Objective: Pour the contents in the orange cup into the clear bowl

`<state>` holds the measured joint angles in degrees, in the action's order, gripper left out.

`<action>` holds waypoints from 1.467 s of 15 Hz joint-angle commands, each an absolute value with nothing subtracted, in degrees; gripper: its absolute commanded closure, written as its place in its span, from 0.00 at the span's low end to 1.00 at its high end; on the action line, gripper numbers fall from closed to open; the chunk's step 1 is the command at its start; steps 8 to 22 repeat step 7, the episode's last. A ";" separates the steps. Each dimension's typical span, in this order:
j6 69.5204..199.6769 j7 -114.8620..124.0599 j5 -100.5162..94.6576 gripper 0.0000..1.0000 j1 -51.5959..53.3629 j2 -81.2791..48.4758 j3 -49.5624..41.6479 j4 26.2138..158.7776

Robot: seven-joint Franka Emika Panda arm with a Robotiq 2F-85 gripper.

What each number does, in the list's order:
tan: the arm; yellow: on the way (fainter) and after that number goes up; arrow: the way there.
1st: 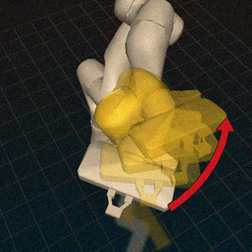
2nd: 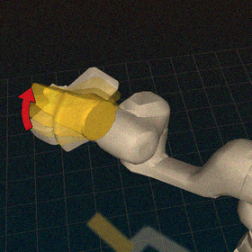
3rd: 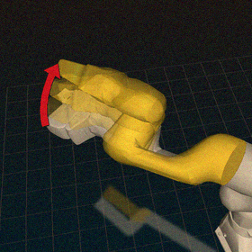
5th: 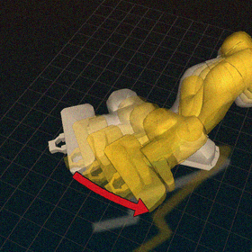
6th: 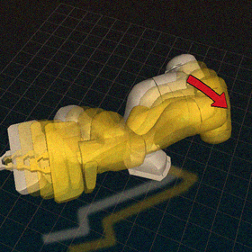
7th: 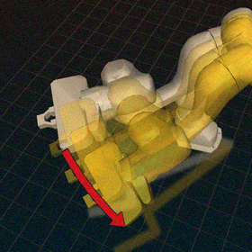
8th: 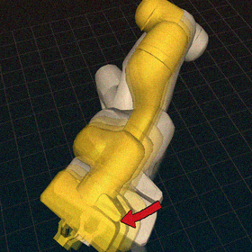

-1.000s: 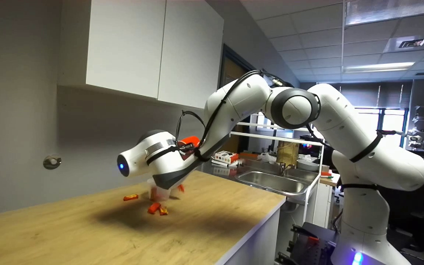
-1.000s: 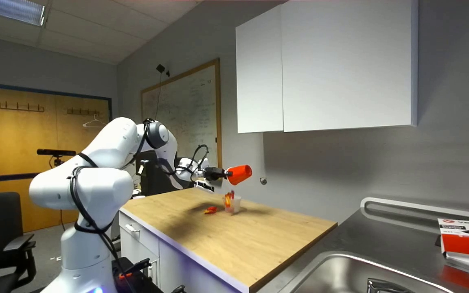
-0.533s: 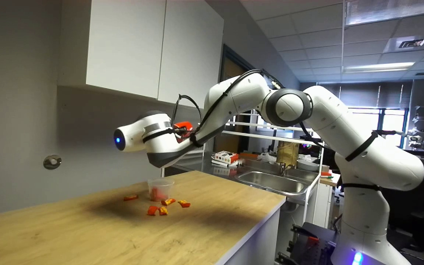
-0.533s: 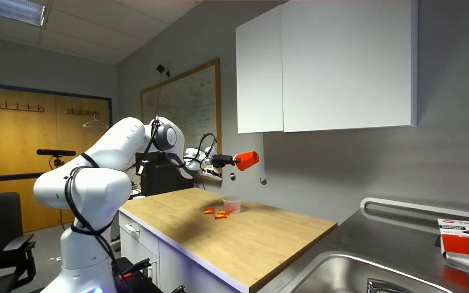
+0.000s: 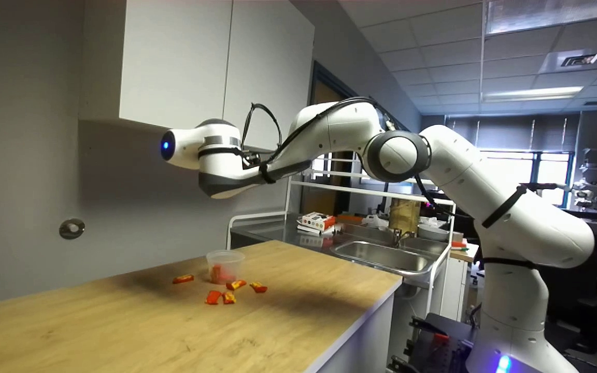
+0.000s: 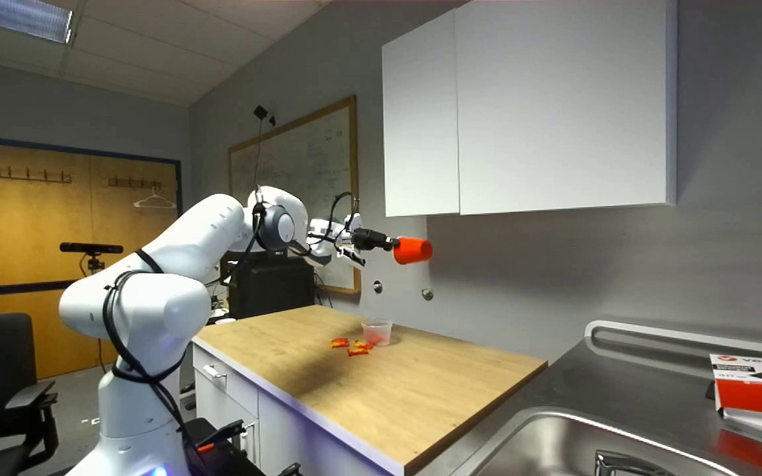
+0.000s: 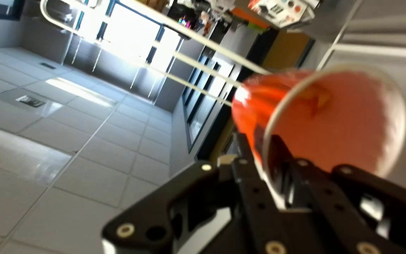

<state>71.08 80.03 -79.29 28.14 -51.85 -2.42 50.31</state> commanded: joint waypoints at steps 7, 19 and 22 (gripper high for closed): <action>71.29 83.19 -75.12 0.41 29.43 -50.64 1.07 55.13; 71.29 83.19 -75.12 0.41 29.43 -50.64 1.07 55.13; 71.29 83.19 -75.12 0.41 29.43 -50.64 1.07 55.13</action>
